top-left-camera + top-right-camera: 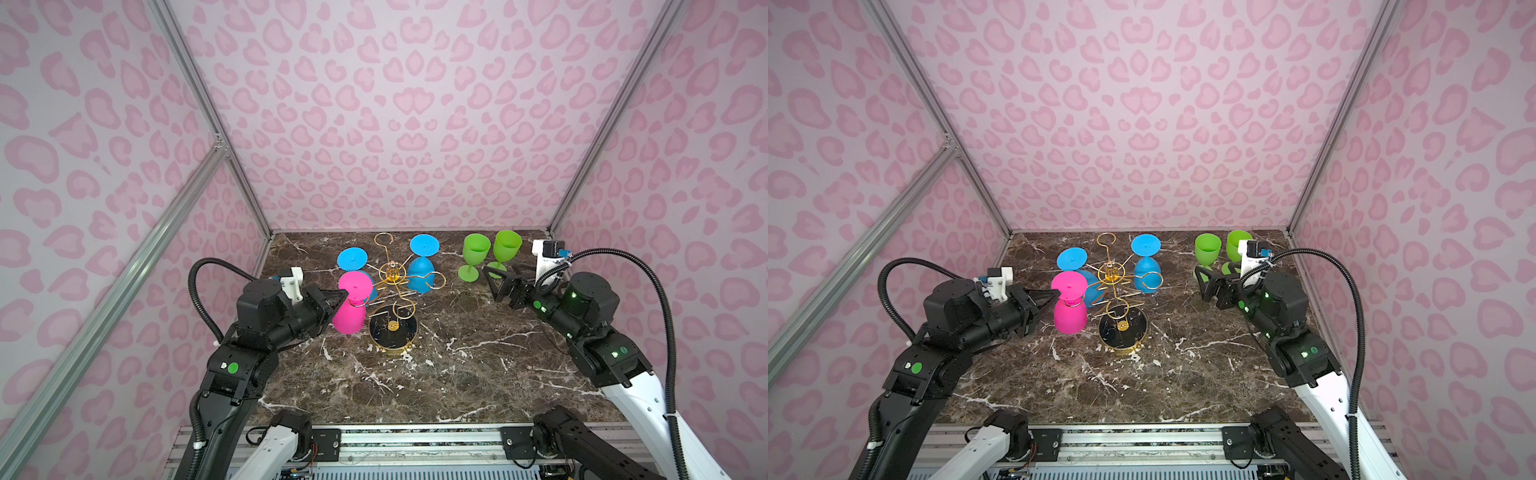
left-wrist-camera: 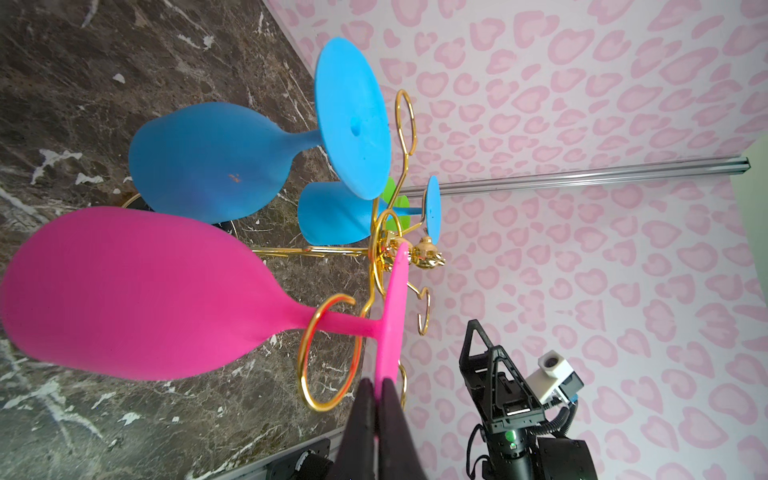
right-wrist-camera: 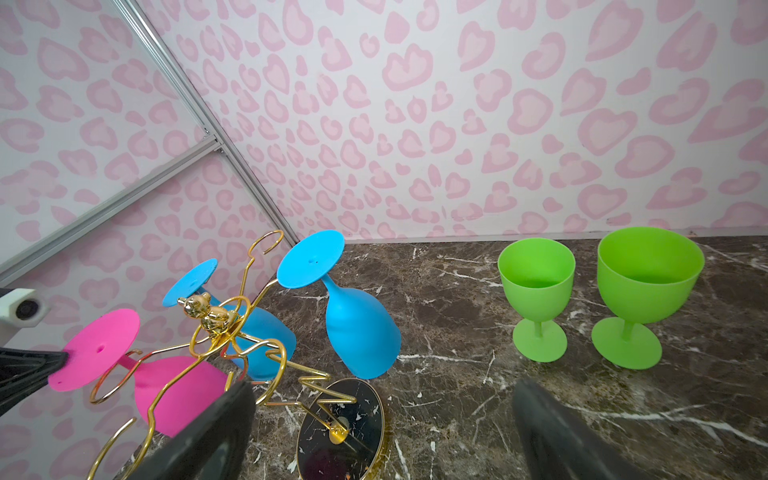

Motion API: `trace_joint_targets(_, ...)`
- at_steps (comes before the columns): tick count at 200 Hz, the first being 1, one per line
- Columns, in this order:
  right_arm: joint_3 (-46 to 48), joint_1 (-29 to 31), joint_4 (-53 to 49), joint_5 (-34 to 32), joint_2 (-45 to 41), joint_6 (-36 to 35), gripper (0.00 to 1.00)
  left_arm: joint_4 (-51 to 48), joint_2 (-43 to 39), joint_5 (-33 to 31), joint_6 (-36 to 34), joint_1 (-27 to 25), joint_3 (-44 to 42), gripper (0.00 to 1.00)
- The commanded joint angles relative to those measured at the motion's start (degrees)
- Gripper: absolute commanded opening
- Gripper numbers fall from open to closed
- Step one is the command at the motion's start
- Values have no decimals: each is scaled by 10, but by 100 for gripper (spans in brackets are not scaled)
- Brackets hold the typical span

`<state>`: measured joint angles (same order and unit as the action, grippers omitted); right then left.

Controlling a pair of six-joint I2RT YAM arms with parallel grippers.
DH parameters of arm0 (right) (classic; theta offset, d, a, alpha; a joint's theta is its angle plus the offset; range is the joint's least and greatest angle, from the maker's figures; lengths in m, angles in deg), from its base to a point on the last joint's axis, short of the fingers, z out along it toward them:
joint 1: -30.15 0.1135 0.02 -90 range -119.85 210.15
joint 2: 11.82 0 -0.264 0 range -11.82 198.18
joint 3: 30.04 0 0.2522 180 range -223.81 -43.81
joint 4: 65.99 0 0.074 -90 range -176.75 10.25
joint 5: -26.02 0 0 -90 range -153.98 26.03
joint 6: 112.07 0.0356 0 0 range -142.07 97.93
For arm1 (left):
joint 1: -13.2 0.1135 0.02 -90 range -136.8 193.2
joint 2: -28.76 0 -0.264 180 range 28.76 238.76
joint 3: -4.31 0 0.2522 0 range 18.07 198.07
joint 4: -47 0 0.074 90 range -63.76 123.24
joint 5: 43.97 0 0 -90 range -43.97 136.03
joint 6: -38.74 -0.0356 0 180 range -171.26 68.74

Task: Take the wine glass off the wine glass rack
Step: 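Pull the pink glass by its base off the rack hook with the left gripper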

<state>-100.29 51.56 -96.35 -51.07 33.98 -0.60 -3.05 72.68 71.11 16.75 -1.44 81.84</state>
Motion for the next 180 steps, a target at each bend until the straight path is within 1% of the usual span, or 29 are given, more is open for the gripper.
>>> trace_joint_targets(1,1,0,2,-2,0,1,98,-23,8,-10,-31,0,21,3)
trace_joint_targets(49,4,0,0,-6,-6,-2,98,-17,27,13,-38,-1,28,3)
trace_joint_targets(180,-5,-4,-12,-3,-20,-9,98,-1,65,25,-45,-10,34,3)
